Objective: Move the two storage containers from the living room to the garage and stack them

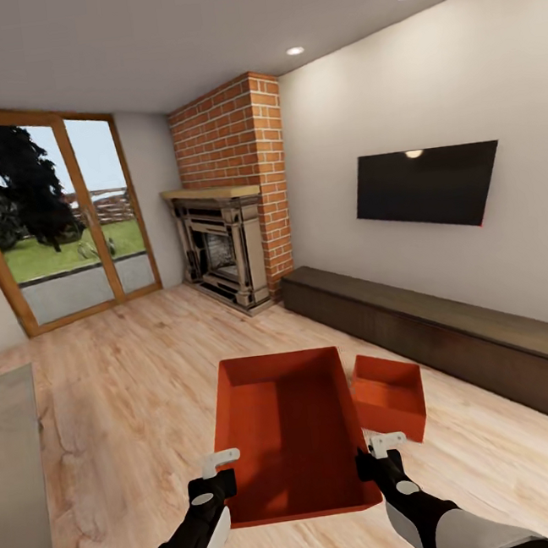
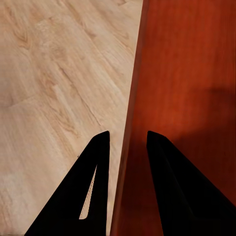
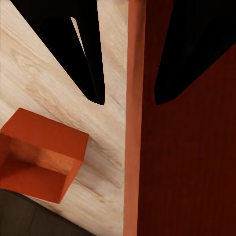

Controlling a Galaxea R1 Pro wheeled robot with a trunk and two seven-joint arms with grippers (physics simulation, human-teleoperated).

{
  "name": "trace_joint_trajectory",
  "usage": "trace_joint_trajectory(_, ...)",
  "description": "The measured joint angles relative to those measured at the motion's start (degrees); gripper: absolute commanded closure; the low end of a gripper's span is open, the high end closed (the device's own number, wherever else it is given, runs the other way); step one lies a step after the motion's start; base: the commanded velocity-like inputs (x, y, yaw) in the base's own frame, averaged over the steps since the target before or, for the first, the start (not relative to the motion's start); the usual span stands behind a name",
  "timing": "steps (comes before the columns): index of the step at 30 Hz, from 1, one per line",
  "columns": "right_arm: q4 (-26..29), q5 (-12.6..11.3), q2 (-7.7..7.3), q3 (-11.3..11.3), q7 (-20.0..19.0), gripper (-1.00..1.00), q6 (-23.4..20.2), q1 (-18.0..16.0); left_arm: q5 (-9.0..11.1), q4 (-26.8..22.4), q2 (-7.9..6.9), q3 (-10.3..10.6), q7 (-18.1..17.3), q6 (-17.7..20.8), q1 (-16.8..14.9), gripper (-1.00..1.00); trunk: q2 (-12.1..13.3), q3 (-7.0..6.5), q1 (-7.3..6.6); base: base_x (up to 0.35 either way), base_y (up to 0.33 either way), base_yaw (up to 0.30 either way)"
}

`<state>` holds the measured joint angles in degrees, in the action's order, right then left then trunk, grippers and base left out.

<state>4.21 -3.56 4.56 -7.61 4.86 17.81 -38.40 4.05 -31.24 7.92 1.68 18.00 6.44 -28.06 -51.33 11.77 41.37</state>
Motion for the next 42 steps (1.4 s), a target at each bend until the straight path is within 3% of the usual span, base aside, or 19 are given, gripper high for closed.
trace_joint_trajectory(42, 0.0, 0.0, 0.0, 0.0, 0.0, 1.0, 0.0, 0.0, 0.2, 0.0, -0.03, 0.1, 0.0, 0.0, 0.0, 1.0, 0.0, 0.0, 0.0, 0.0, 0.0, 0.3)
